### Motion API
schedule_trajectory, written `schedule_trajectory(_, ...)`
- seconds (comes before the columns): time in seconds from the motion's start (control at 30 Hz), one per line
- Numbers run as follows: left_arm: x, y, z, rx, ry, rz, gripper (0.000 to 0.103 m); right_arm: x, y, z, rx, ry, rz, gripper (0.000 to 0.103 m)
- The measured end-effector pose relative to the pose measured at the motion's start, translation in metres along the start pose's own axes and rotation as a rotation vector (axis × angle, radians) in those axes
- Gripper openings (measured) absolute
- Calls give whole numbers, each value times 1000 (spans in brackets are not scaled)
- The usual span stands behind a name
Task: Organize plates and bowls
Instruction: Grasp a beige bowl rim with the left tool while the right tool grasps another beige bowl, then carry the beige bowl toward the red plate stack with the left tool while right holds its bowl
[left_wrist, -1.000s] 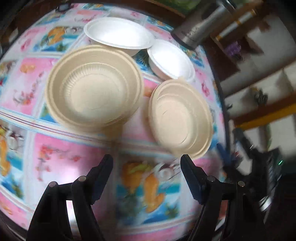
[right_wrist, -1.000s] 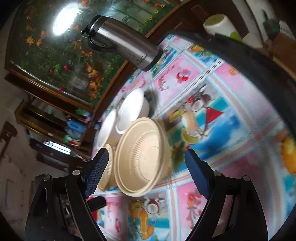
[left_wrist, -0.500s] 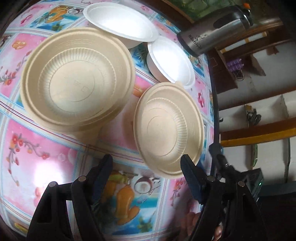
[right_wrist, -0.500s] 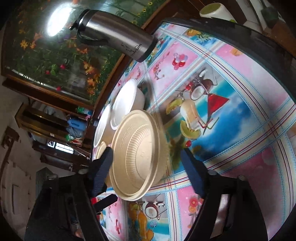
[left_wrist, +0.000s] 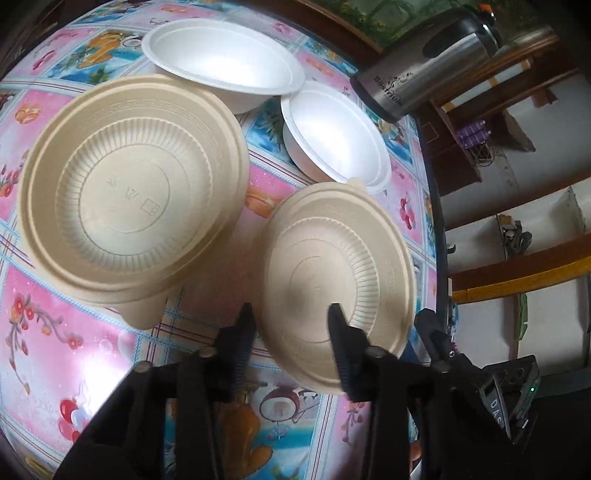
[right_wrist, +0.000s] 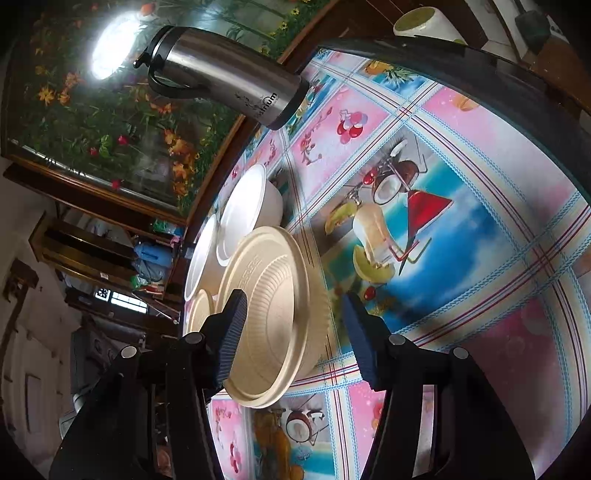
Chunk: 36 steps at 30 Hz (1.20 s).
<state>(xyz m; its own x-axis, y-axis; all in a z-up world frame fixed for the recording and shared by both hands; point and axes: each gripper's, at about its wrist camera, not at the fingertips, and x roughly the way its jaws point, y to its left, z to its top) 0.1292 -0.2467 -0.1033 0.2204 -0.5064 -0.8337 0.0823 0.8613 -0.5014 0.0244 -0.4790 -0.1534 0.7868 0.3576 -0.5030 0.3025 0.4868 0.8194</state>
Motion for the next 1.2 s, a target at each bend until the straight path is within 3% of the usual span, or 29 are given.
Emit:
schedule_trajectory(0.07,1,1,0,6,-1,5,21,0,-1,1,4,-2,-1,54)
schedule_trajectory(0.13,0,2,0,14,-11,6,20,1,-1,1,5,4,6,47)
schedule_trajectory(0.2,-1,2,0,24,-13,9,19,2,0,0,-5,9,0,46)
schedule_trajectory(0.33,0,3,-1,38,-7,8,15,5,1,-1,-40,-1,-58,16)
schedule_trajectory(0.43,2,2,-1,54,6,0,12,6,-2,0,-34,1,-79,10)
schedule_trajectory(0.93,0,-2,-8,128,5,9,11,-2,5,-7,-103,-46,-129,8)
schedule_trajectory(1.2,-9,5,-24,178,14,14,11,-19,-1,-35,-72,-84,-100,8)
